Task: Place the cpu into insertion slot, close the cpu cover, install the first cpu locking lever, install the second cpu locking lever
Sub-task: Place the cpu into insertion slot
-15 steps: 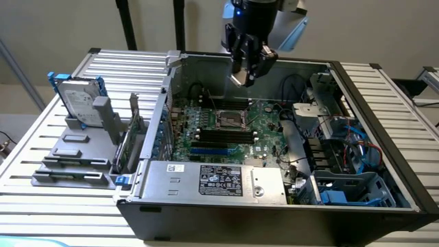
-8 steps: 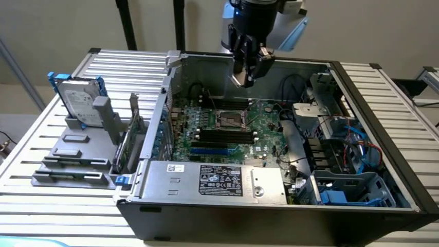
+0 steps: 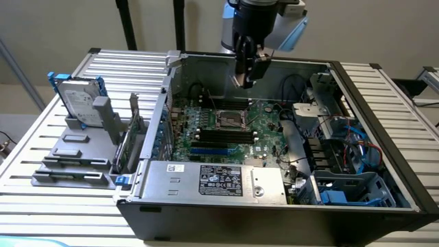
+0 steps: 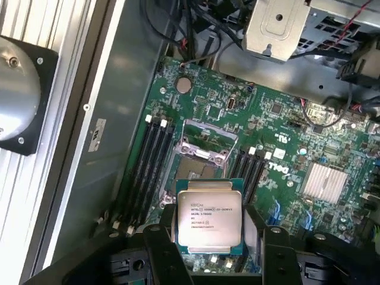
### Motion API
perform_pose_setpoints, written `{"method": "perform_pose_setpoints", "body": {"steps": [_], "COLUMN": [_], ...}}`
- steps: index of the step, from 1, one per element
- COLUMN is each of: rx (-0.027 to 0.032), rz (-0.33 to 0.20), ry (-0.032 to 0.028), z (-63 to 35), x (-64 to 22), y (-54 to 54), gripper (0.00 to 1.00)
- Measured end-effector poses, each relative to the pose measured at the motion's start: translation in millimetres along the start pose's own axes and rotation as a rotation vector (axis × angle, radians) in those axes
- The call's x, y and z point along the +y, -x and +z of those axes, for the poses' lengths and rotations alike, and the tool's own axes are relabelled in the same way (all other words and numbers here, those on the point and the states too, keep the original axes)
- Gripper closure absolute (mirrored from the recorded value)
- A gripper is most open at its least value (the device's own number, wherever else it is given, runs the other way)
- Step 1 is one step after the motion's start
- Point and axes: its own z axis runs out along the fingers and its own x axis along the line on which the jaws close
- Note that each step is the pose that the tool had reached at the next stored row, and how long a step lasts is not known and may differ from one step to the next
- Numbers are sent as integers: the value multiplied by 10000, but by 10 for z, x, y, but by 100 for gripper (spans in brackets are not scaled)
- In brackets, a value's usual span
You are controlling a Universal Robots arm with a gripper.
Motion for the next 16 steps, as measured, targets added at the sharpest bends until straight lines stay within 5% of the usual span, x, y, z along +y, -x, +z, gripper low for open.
{"method": "perform_pose_setpoints", "body": {"steps": [11, 16], "rx": [-53, -99], "rz": [1974, 2587], "ry": [105, 58], "z": [47, 88], "x": [-1, -6], "y": [3, -2], "gripper": [46, 46]}}
